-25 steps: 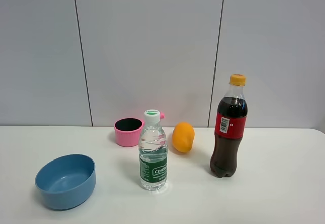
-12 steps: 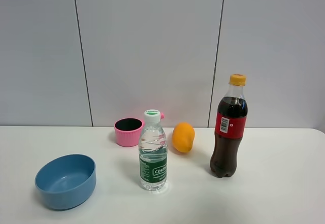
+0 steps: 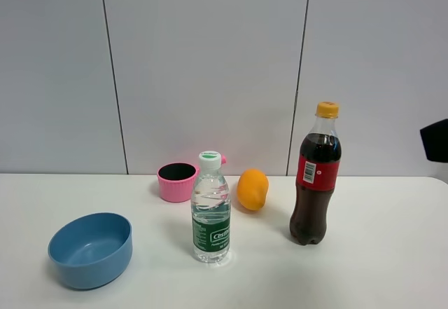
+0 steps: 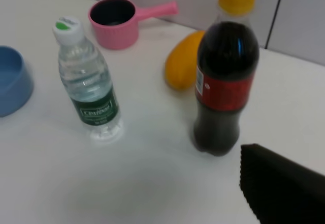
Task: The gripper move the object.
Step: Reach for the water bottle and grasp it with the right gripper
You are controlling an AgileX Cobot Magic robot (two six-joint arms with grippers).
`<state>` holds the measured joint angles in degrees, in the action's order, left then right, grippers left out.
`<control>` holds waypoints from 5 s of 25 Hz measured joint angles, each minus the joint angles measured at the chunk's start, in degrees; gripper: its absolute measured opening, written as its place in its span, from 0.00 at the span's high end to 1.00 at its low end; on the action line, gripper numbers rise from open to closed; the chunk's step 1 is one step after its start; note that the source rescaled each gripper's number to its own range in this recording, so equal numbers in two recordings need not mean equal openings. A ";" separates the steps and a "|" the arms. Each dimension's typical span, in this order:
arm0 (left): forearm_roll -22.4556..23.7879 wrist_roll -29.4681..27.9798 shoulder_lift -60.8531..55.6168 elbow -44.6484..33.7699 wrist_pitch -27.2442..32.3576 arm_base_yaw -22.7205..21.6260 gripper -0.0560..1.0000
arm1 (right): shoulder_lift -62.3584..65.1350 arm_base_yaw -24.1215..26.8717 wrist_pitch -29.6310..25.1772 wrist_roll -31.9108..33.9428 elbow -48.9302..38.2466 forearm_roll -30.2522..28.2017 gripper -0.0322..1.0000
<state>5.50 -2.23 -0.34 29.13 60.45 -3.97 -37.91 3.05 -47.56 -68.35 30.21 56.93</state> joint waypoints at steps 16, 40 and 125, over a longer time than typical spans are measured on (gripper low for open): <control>0.00 0.00 0.00 0.00 0.00 0.00 0.00 | -0.61 0.00 4.49 -5.45 0.00 12.67 0.00; 0.00 0.00 0.00 0.00 0.00 0.00 0.00 | -2.43 -23.36 23.76 34.87 0.00 -24.83 0.00; 0.00 0.04 0.00 0.00 0.00 0.00 0.00 | -64.67 -44.18 92.11 63.56 1.15 -56.17 0.00</control>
<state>5.50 -2.19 -0.34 29.13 60.45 -3.97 -102.59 -41.12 44.55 -4.79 31.36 0.77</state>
